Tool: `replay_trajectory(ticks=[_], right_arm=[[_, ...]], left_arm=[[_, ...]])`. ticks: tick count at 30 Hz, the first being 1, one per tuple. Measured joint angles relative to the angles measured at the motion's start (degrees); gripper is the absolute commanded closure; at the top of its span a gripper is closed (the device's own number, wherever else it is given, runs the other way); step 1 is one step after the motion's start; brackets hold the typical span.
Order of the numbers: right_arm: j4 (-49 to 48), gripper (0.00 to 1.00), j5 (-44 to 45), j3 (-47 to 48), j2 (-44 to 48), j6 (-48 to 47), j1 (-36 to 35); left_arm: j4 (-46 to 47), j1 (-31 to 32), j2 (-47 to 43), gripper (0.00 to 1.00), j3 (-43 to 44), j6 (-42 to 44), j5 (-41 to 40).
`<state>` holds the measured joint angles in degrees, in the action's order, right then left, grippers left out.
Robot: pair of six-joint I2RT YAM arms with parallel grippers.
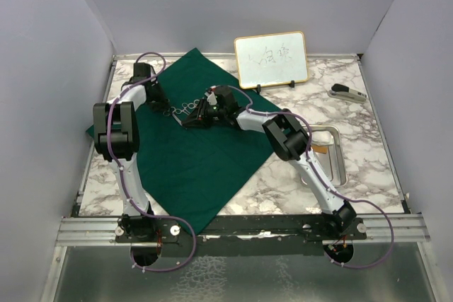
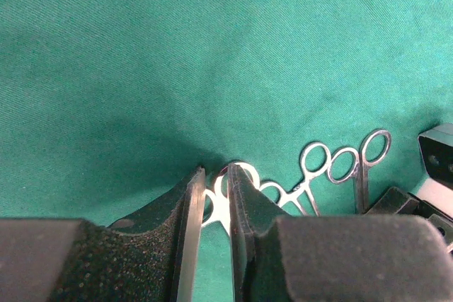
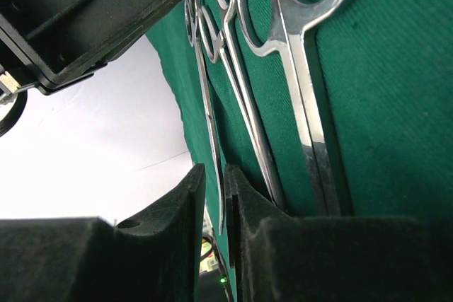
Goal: Prepare the surgical pack
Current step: Pick up the medical item from the surgical kit.
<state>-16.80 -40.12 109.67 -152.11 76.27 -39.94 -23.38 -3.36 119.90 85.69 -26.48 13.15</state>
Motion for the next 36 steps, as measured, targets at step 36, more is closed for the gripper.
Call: replay_trajectory(ticks=[36], right_arm=[[-8.7,0.99,0.0,-18.8,15.1,-2.4,0.3]], left_arm=[[3.6,2.6,-36.4,0.42,-15.5,-1.3,-1.1]])
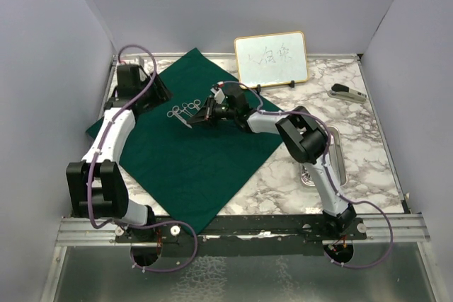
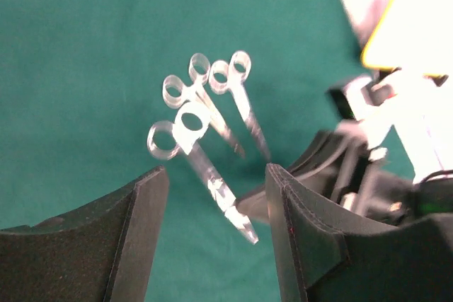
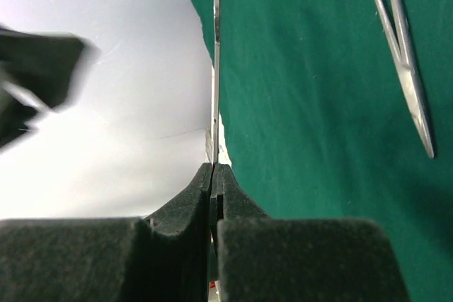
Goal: Prepare the surgical pack
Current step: Pick up the medical item from the surgical kit.
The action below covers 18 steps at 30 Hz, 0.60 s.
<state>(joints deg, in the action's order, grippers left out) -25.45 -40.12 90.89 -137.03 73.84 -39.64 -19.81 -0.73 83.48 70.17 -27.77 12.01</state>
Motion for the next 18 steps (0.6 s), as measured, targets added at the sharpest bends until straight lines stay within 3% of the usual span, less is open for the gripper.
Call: replay_trajectory(ticks=[3,7,12,18], right_arm=[[-2.5,0.99,0.0,-3.4,2.3,0.0,0.0],[-5.3,0.99,0.0,-8.3,4.1,0.5,0.3],[-6.8,0.99,-0.1,-11.1,4.5,1.1,0.4],[-10.1,0.99,-0.5,-13.9,6.5,3.0,0.4]], left_arm=[[0.9,0.0,-0.3,0.42,-9.6,-6.0,3.5],[0.8,0.0,-1.0,0.36,-20.1,-13.3,6.6],[2.3,0.1,-7.3,0.33,-22.5,-18.4,7.6],[15.0,0.1,-8.3,0.33,-28.9,-27.6,14.1]])
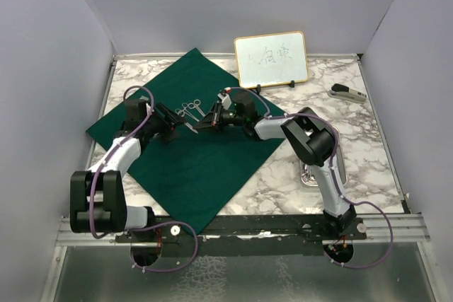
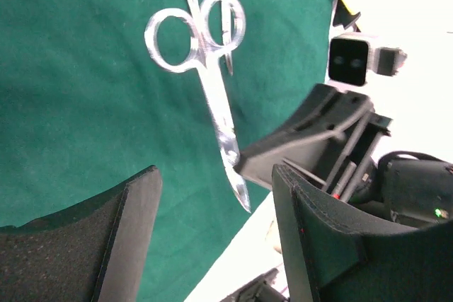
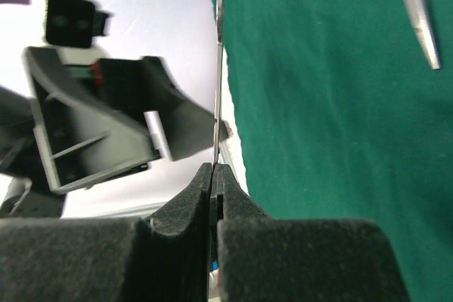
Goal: Prepare the surgical pack
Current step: Pick up the medical item from the surgical kit.
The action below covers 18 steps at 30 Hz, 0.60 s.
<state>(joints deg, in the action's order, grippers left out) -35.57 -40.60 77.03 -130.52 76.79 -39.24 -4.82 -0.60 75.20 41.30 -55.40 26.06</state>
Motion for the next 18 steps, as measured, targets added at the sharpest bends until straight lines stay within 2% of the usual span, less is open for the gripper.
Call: replay_trajectory(ticks=[4,10,12,18], right_arm=[[-1.9,0.99,-0.3,-1.0,2.1,0.6,0.0],[-3.9,0.99,-0.6,-2.2,3.9,1.0,0.0],[-3.9,0.99,-0.6,-2.4,4.1,1.0,0.0],[-4.0,0.99,-0.6,-3.5,4.9,0.9,0.0]], left_arm=[[2.8,0.6,3.8,0.34,-1.2,-4.8,2.1],[4.4,2.5,6.8,0.36,2.4,-9.4,2.2],[5.1,3.7,8.2,0.44,3.5,-10.6,2.1],[6.5,6.9,10.4,0.78,4.0,-13.9,2.0]])
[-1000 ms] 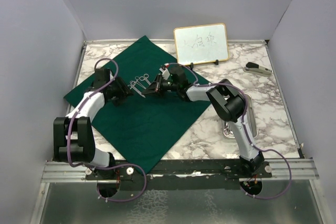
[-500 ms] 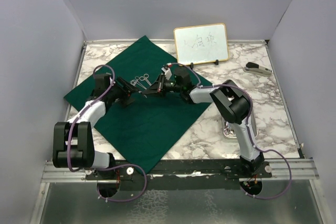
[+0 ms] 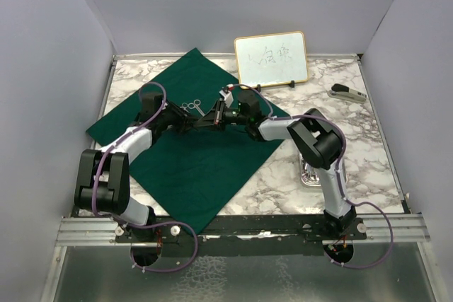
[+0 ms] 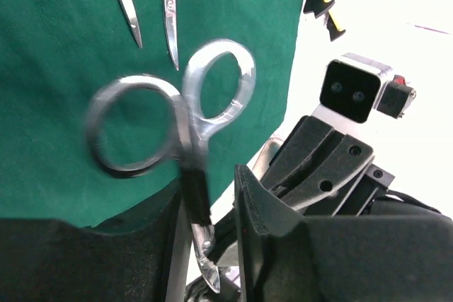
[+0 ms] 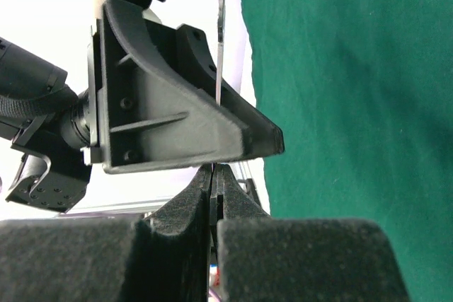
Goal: Prepare the surgical pack
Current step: Pick up the medical item from the surgical kit, then place the medical item in the container.
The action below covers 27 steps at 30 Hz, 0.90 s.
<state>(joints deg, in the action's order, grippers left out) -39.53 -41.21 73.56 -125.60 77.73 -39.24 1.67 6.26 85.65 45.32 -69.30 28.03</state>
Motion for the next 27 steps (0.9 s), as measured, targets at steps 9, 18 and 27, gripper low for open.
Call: replay_trajectory(ticks=[9,18,27], right_arm=[[4.7,0.79,0.0,-7.9,9.6,-7.2,1.0],[44.4,0.67,20.9,-9.2,39.2,-40.7,2.8],[71.9,0.60,44.5,9.7,60.8,-58.2,5.8]], left_arm=[[-0.3,0.2,-3.1,1.00,0.0,1.9,-1.8],[0.9,7.8,-6.0,1.00,0.1,8.0,-5.5],[7.8,37.0,8.4,1.00,11.7,3.2,-18.2]])
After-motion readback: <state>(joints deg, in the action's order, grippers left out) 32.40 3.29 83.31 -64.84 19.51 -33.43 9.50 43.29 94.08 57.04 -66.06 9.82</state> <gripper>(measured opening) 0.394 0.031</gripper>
